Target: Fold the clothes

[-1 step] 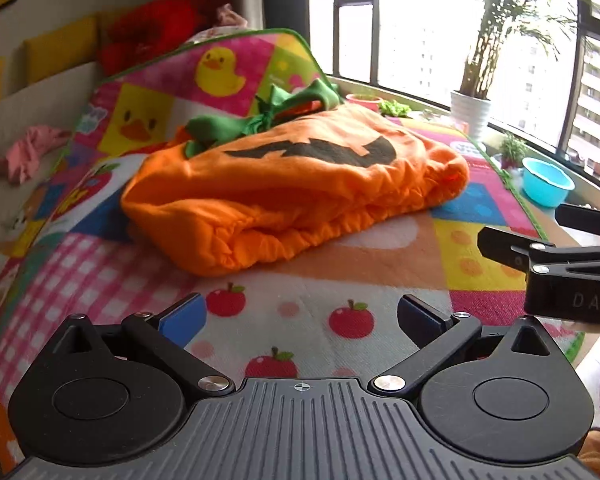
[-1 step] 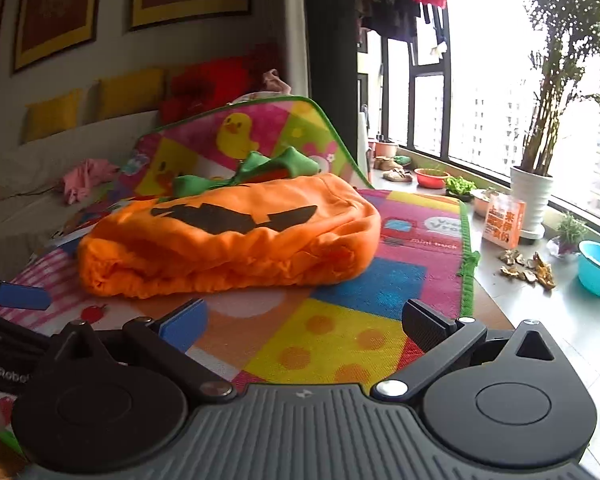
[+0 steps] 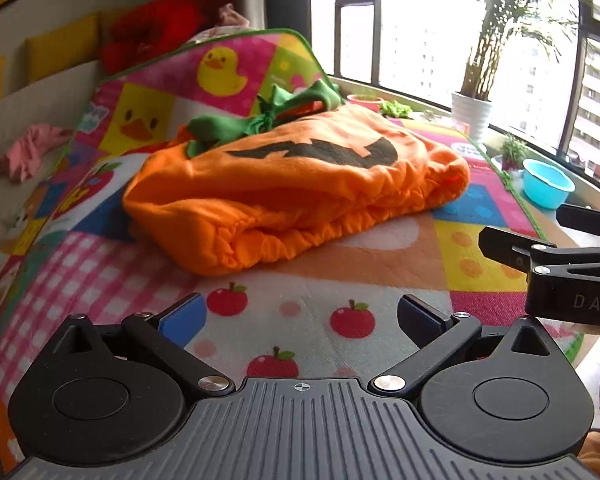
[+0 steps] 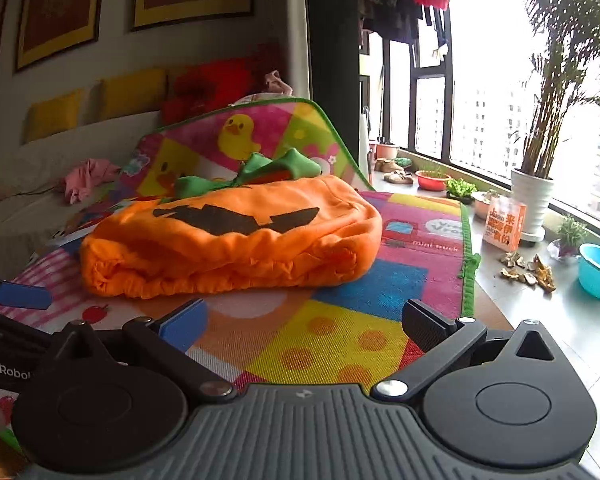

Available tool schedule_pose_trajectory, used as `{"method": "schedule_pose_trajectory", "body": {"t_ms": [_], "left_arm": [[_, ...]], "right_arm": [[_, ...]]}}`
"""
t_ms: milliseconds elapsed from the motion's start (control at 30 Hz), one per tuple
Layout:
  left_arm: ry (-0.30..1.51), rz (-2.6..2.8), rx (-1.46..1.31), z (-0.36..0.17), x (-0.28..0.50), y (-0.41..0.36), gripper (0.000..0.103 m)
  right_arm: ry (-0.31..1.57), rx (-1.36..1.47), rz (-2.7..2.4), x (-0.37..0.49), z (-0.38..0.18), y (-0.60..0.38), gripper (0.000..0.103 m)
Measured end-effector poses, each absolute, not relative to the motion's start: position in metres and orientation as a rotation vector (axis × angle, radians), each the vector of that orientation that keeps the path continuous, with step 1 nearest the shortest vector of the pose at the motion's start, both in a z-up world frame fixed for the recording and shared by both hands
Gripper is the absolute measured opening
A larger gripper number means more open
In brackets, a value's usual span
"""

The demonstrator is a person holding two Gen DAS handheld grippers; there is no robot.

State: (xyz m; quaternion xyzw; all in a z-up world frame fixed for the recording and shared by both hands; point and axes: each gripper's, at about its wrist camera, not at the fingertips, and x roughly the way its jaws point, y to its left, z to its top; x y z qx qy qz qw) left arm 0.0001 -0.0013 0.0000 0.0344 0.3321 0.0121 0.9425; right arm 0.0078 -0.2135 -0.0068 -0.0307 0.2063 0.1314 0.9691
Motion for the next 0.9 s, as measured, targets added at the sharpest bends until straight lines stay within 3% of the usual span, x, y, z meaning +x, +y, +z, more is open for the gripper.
{"method": "schedule_pose_trajectory", "body": {"t_ms": [900], "left_arm": [[0.645, 0.076, -0.026, 0.008, -0.007, 0.01, 0.103]], "right_arm": [[0.429, -0.033, 0.278, 0.005, -0.005, -0.214, 0.103]]}}
